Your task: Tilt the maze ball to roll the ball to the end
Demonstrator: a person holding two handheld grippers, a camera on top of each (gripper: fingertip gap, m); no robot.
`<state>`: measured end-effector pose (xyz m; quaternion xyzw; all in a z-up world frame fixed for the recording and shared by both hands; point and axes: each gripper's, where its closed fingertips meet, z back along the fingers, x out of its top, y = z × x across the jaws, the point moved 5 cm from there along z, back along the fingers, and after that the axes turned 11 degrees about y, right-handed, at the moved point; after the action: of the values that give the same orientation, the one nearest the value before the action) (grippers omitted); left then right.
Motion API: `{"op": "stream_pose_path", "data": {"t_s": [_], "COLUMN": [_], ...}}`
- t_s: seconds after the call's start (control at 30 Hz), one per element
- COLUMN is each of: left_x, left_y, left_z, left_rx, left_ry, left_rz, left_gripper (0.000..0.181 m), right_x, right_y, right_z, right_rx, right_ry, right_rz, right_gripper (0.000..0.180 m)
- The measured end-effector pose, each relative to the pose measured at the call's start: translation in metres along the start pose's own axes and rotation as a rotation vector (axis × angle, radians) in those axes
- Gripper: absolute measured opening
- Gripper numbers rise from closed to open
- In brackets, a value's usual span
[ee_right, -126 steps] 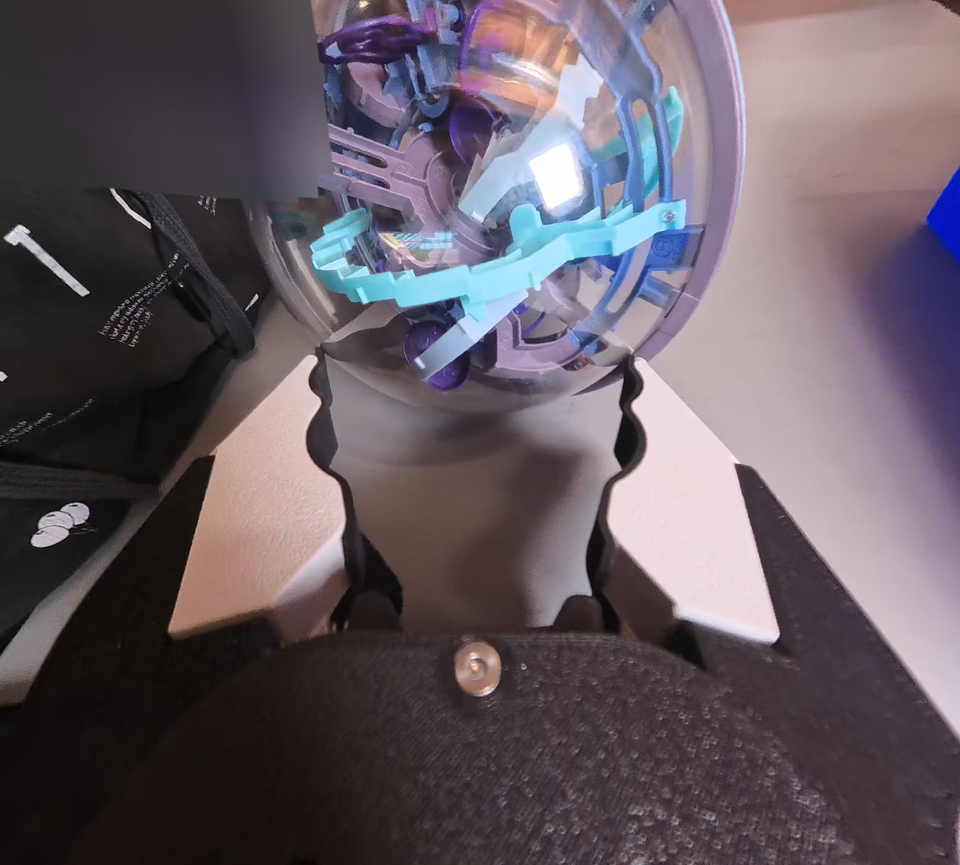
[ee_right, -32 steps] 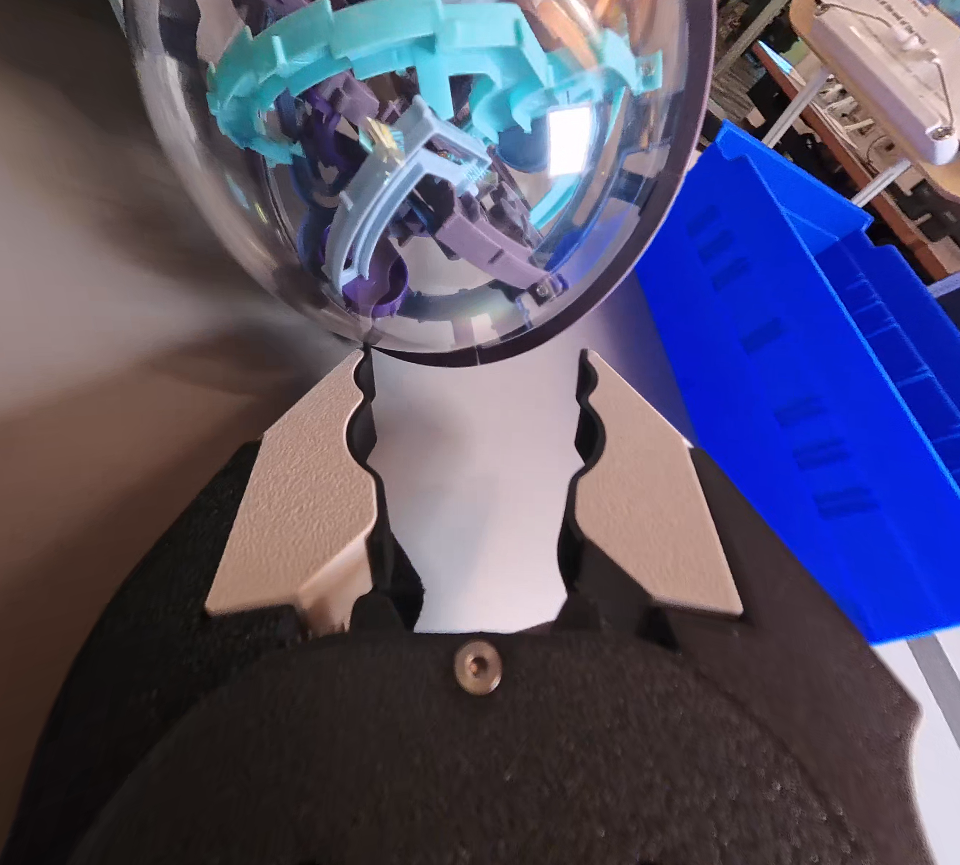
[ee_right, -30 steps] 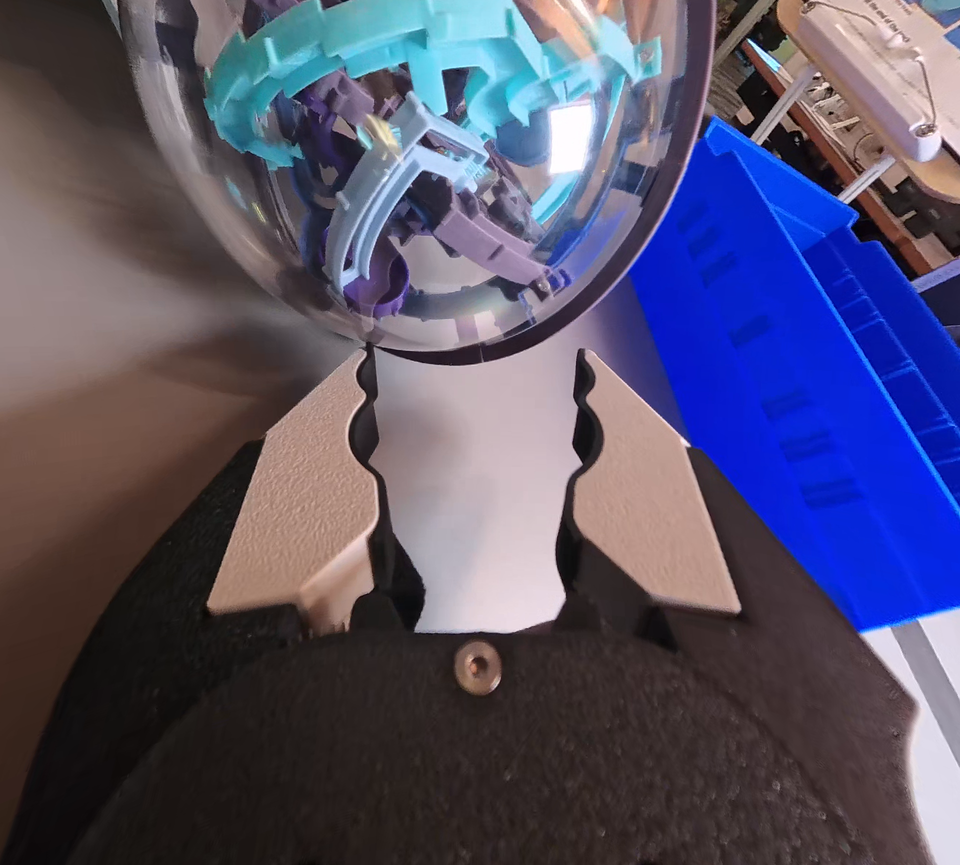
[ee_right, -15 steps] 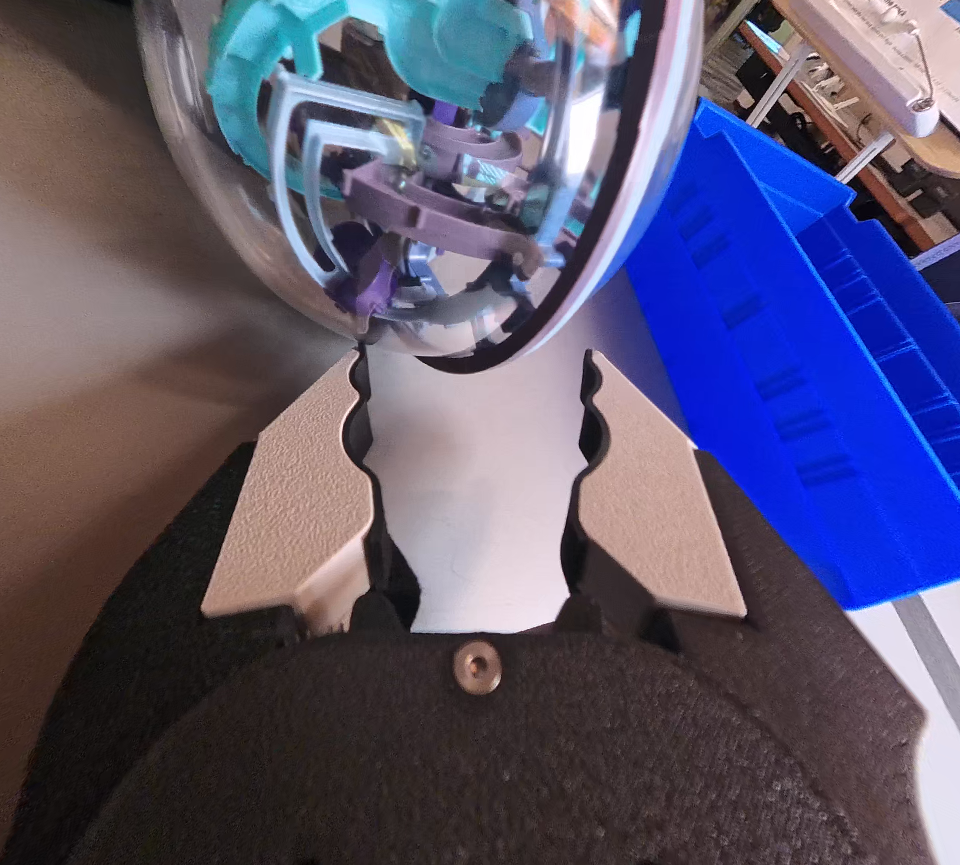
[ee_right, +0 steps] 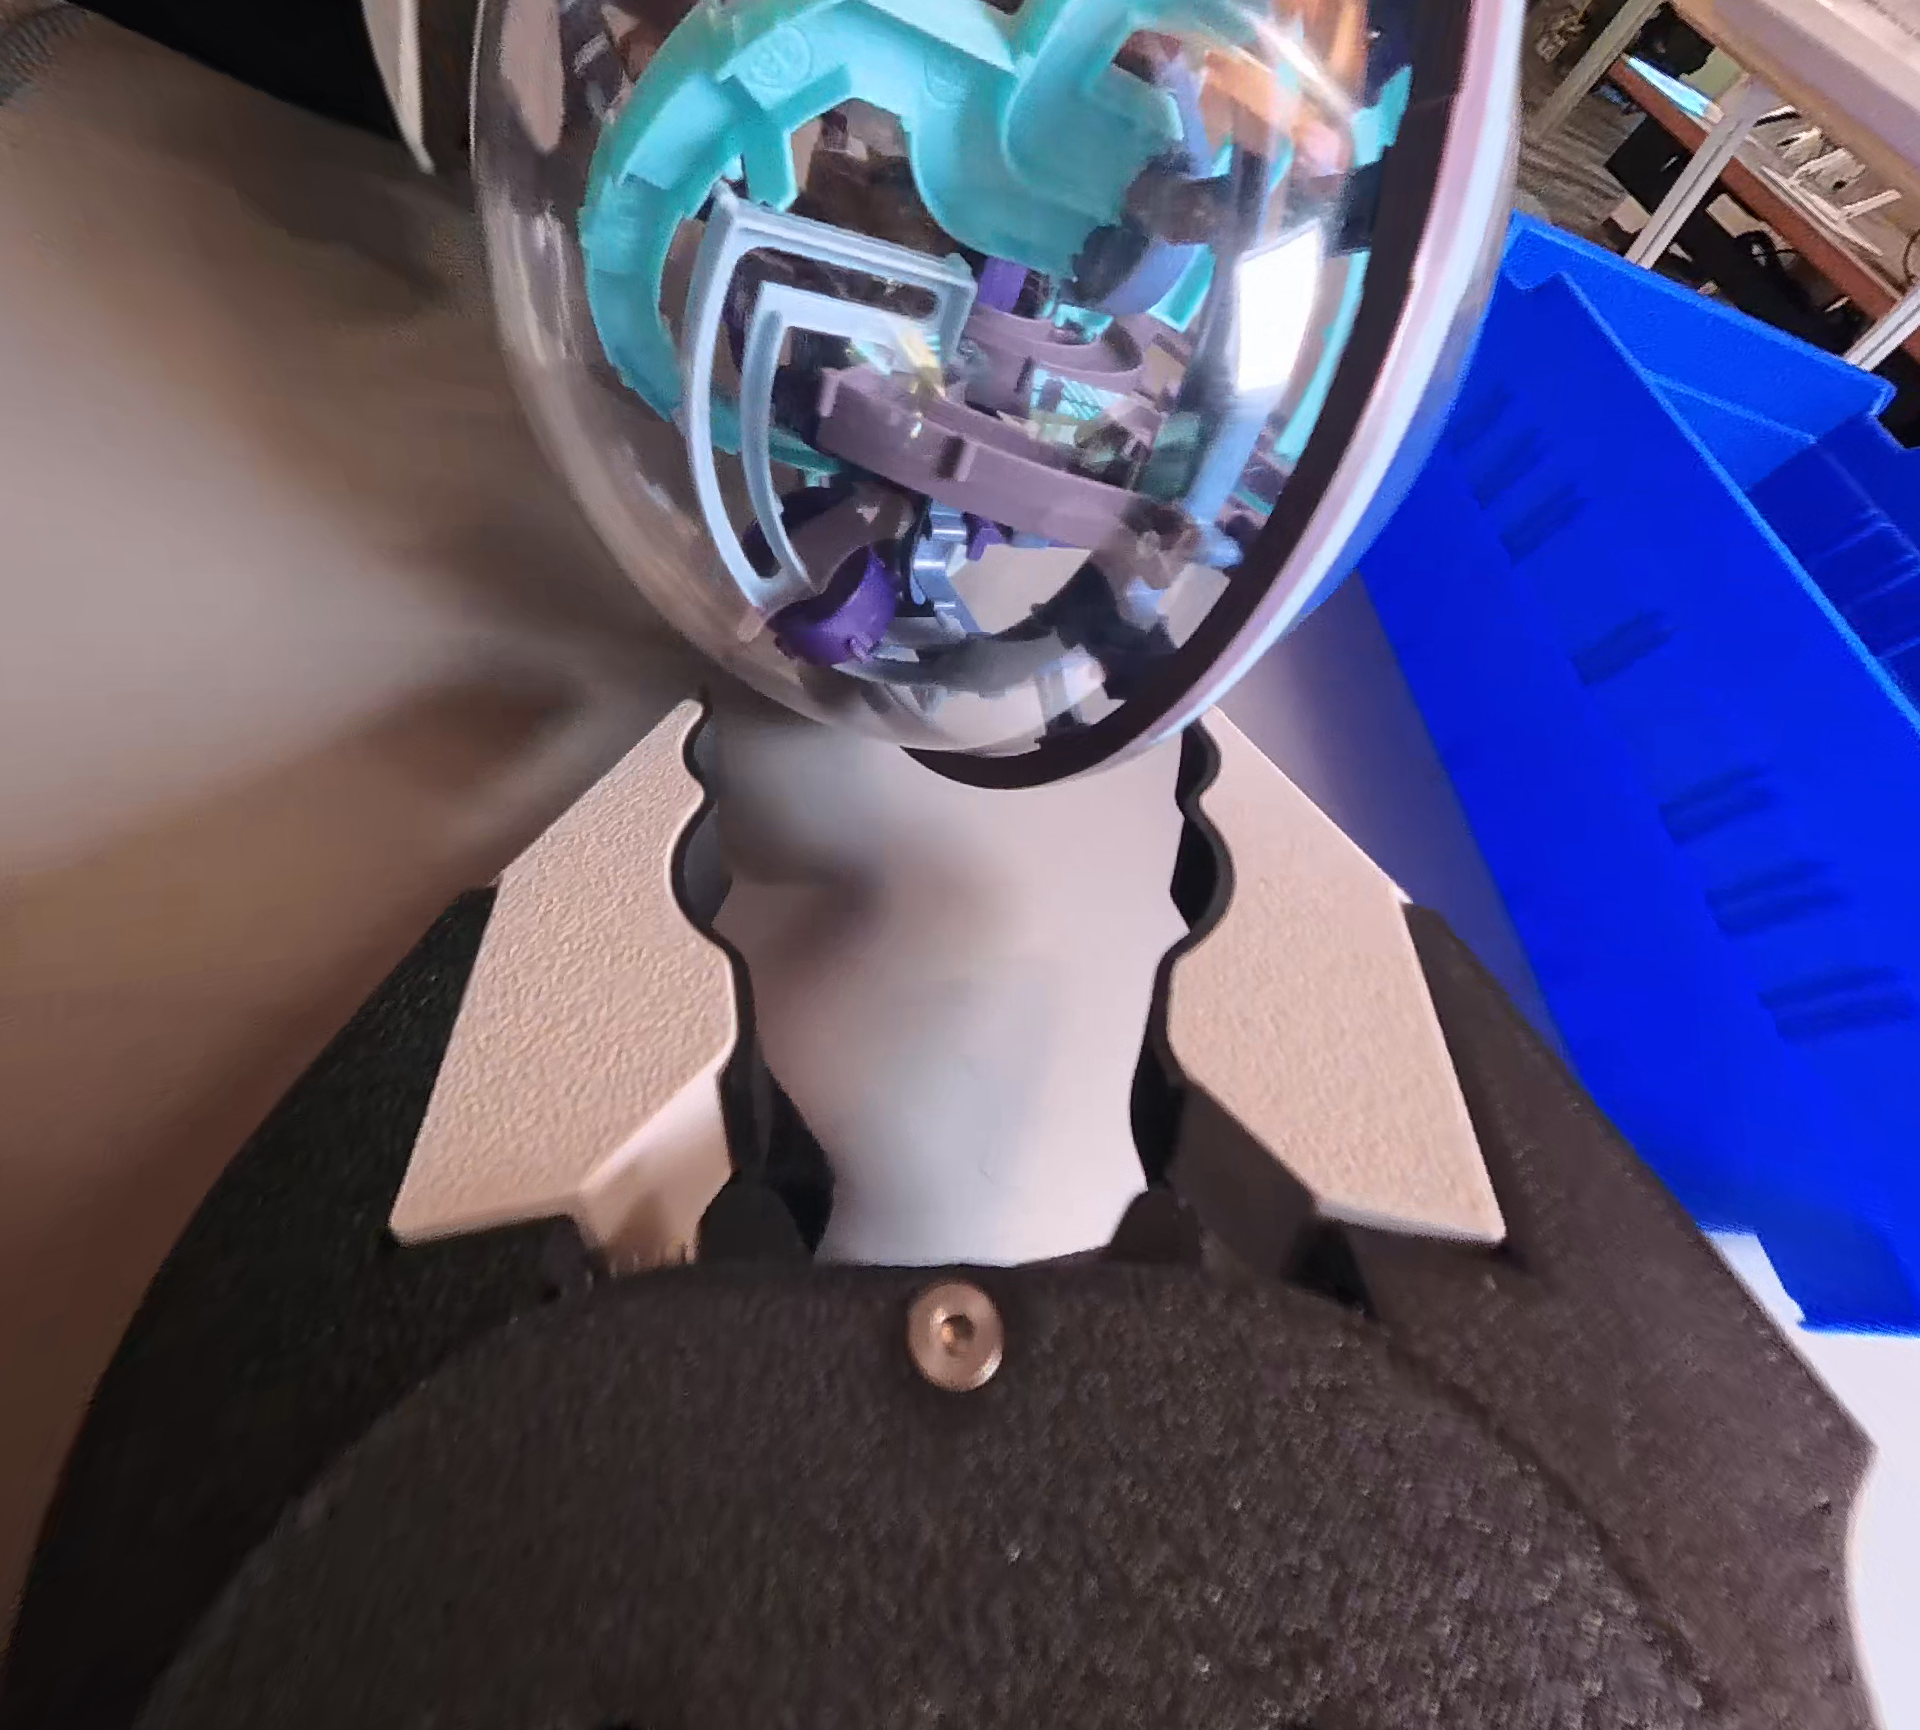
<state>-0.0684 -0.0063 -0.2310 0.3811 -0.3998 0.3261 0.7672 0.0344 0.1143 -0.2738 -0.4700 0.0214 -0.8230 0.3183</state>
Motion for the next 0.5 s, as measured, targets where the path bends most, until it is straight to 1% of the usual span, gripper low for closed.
{"op": "stream_pose_path", "data": {"t_s": [0.07,0.1,0.33,0.5], "left_x": [0.004,0.004,0.002,-0.003], "left_y": [0.004,0.006,0.006,0.014], "left_z": [0.004,0.005,0.004,0.003], "left_rx": [-0.02,-0.017,-0.002,-0.017], "left_ry": [-0.057,-0.072,-0.088,-0.056], "left_rz": [0.078,0.098,0.063,0.188], "left_gripper": [0.135,0.13,0.13,0.13], "right_x": [0.001,0.001,0.001,0.001], "right_y": [-0.001,-0.002,-0.004,-0.008], "right_z": [0.001,0.002,0.004,0.007], "right_rx": [-0.011,-0.016,-0.048,-0.015], "right_ry": [-0.016,-0.022,-0.04,-0.075], "right_rz": [-0.002,0.0,0.031,-0.035], "right_gripper": [0.08,0.08,0.078,0.071]}}
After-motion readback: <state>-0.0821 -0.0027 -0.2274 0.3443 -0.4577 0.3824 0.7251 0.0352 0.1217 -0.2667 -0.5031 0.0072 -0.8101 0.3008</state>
